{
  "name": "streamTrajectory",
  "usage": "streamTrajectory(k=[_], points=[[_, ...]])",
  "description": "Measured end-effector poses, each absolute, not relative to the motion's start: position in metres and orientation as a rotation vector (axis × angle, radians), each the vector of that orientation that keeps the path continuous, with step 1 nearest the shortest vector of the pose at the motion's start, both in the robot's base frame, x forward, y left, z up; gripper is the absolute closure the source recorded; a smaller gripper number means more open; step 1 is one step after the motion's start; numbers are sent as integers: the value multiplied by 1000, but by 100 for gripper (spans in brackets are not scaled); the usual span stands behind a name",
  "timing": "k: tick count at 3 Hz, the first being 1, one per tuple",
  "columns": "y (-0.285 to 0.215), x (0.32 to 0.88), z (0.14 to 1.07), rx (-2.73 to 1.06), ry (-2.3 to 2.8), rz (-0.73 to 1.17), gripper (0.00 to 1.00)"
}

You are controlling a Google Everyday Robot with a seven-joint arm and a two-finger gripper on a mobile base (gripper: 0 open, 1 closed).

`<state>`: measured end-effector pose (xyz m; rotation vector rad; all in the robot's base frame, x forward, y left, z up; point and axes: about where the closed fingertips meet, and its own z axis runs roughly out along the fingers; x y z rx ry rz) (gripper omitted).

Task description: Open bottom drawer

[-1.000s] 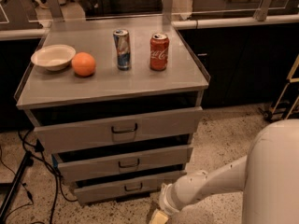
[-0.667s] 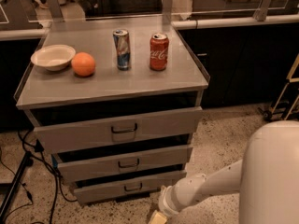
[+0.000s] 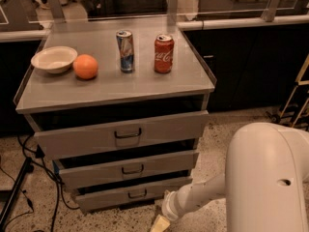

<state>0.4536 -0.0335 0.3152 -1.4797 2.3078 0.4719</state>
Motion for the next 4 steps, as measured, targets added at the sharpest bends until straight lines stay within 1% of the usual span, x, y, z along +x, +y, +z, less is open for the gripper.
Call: streamTrajectory(k=[2, 3, 4], points=[[-38, 489, 278, -1499, 2279, 432, 0], [-33, 522, 241, -1511, 2256, 430, 0], [-29, 517, 235, -1517, 2241, 436, 0]])
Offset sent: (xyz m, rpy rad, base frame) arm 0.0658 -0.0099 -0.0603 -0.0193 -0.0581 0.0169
